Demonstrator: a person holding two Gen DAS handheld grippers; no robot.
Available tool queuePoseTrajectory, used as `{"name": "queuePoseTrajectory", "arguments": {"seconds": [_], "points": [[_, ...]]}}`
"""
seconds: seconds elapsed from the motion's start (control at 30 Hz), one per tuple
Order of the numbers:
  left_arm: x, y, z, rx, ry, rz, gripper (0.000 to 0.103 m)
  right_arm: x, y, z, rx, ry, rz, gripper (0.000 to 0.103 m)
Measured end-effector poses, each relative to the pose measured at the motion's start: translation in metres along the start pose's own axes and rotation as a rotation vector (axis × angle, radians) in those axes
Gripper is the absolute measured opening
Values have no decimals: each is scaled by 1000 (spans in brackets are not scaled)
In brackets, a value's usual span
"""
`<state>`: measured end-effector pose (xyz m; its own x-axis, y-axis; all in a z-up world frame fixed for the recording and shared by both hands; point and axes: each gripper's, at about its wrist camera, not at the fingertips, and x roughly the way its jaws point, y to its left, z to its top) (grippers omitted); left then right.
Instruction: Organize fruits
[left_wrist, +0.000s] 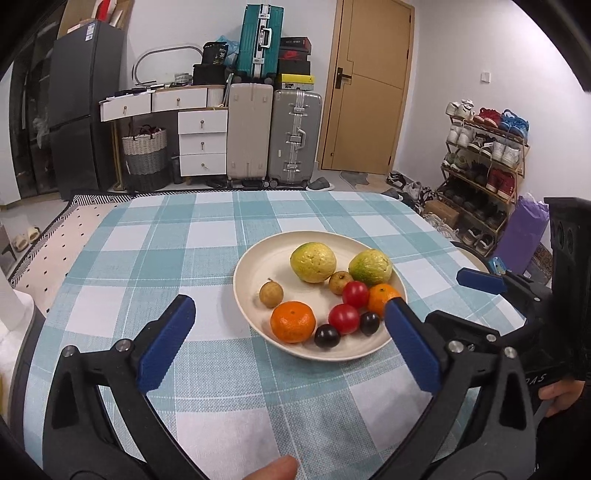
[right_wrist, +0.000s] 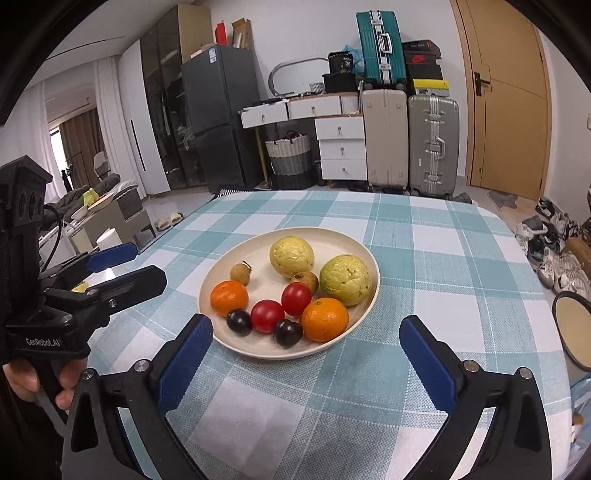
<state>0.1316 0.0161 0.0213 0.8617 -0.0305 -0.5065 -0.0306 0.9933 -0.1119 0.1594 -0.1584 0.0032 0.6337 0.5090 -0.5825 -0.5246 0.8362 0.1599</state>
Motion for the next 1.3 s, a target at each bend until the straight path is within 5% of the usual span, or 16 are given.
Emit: {"name": "queuePoseTrajectory", "arguments": {"seconds": [0.63, 1.3], "points": [[-10, -8, -34, -4, -80, 19, 102, -14, -1, -14, -21, -105, -1, 103], [-1, -3, -36, -19, -79, 14, 102, -18, 1, -16, -32, -132, -8, 103]]}}
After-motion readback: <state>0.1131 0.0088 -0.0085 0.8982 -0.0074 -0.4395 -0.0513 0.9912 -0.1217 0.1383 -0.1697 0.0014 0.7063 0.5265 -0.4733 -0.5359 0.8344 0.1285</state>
